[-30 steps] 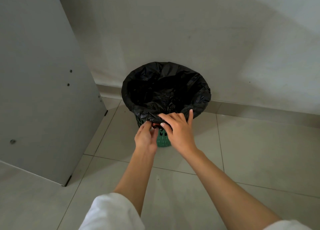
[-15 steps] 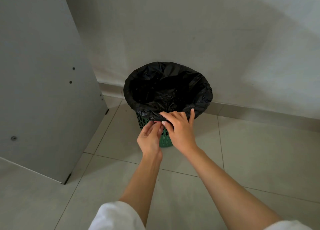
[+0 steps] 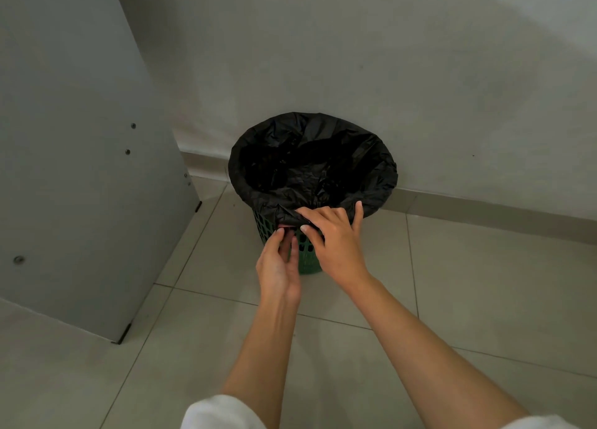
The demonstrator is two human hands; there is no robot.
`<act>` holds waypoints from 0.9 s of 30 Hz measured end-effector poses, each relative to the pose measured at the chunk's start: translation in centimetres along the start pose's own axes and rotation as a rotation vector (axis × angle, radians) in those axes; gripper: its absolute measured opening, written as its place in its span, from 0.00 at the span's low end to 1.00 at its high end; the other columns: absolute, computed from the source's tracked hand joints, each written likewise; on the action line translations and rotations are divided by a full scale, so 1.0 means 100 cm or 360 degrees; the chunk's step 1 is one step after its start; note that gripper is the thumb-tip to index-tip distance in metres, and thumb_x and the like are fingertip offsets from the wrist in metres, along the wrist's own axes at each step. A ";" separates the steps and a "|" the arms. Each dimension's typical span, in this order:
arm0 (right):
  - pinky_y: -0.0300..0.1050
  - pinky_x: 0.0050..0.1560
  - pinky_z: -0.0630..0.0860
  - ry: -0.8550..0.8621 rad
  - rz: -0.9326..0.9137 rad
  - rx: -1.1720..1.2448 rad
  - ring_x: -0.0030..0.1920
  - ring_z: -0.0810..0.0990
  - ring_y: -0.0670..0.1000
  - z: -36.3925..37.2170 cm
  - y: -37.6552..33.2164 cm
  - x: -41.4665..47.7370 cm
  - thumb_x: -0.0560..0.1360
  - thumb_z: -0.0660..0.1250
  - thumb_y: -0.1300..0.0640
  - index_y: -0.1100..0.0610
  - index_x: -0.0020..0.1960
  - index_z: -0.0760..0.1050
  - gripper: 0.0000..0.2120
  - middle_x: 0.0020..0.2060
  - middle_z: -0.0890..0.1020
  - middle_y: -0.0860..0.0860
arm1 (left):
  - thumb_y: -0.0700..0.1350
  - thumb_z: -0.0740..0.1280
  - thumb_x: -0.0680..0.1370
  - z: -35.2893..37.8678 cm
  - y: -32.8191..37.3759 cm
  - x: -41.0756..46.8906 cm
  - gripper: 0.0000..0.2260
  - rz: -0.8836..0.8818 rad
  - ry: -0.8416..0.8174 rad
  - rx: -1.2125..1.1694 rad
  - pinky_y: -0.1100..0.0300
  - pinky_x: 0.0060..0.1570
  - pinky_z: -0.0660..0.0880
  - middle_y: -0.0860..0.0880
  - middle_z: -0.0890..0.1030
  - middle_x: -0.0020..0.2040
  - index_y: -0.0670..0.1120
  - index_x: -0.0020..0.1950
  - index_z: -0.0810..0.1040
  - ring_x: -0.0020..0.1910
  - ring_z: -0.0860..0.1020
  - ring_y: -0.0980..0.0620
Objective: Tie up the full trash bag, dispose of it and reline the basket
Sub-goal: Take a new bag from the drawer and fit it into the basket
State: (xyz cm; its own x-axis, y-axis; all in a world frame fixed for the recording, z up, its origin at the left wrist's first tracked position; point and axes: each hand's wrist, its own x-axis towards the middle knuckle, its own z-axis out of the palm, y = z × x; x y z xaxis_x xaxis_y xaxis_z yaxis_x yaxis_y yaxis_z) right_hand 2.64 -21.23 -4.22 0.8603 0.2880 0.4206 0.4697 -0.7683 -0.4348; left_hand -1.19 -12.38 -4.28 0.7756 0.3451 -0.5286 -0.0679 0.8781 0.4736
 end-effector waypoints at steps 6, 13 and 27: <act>0.60 0.72 0.39 0.0023 0.0017 -0.0004 0.54 0.75 0.51 0.001 -0.002 0.001 0.77 0.61 0.52 0.50 0.61 0.77 0.14 0.47 0.80 0.46 | 0.35 0.68 0.75 0.008 -0.001 0.000 0.10 0.0136 -0.0061 0.0112 0.63 0.54 0.78 0.46 0.82 0.47 0.36 0.56 0.77 0.48 0.82 0.54; 0.58 0.73 0.37 -0.0036 0.0018 -0.0005 0.57 0.73 0.50 -0.002 -0.003 0.003 0.78 0.62 0.53 0.49 0.63 0.75 0.14 0.49 0.79 0.45 | 0.37 0.66 0.77 -0.007 0.001 0.009 0.04 0.0109 -0.0082 0.0197 0.63 0.51 0.78 0.45 0.82 0.47 0.40 0.49 0.80 0.47 0.82 0.54; 0.51 0.72 0.48 -0.0108 -0.0047 -0.0080 0.55 0.74 0.51 -0.005 0.001 0.009 0.79 0.61 0.51 0.49 0.64 0.74 0.15 0.50 0.80 0.46 | 0.40 0.61 0.80 0.009 0.005 0.030 0.07 -0.0417 0.0032 -0.0045 0.61 0.44 0.74 0.46 0.76 0.40 0.39 0.45 0.75 0.39 0.74 0.53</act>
State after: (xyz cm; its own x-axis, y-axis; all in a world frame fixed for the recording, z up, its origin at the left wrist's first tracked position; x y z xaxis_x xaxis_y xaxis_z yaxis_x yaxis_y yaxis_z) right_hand 3.35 -21.35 -3.56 0.8584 0.3480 0.3770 0.4863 -0.7860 -0.3818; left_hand 1.68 -11.21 -4.96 0.7564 0.1110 -0.6446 0.1160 0.9471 0.2992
